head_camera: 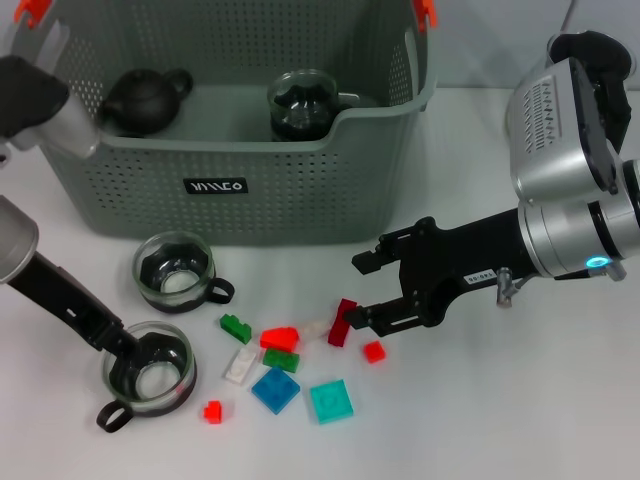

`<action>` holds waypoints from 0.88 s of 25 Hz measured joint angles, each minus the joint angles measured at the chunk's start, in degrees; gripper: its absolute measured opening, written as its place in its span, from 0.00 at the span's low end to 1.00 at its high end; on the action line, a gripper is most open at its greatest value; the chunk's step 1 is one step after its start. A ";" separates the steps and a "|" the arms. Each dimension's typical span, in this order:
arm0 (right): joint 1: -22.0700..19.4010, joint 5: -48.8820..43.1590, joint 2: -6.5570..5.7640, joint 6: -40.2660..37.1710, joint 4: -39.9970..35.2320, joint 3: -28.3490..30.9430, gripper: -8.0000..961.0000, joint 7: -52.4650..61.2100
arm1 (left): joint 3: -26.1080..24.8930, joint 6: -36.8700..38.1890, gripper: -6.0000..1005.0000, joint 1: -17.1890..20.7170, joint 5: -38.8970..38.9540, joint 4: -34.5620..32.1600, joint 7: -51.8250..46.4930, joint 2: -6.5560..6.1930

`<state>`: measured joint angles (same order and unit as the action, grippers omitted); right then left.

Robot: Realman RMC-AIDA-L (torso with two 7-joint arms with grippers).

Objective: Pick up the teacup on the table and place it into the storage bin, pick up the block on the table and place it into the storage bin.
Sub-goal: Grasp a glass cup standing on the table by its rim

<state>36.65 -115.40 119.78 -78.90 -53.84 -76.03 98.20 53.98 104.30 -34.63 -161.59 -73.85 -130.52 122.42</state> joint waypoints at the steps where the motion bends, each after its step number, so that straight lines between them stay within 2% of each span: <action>1: 0.05 0.00 0.01 0.08 0.11 0.04 0.75 -0.09 | 0.12 -0.48 0.66 -0.12 -0.33 0.77 0.01 0.00; 11: 0.09 0.00 0.21 0.28 0.23 0.18 0.75 -0.39 | 2.48 -5.88 0.66 -0.60 -1.92 6.74 -0.40 0.12; 22: 0.09 0.00 0.19 0.22 0.23 0.18 0.75 -0.23 | 3.07 -7.99 0.65 -0.75 -1.98 8.94 -0.05 0.12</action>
<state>36.74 -115.40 119.97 -78.67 -53.61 -75.85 97.97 57.05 96.31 -35.38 -163.57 -64.91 -130.58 122.54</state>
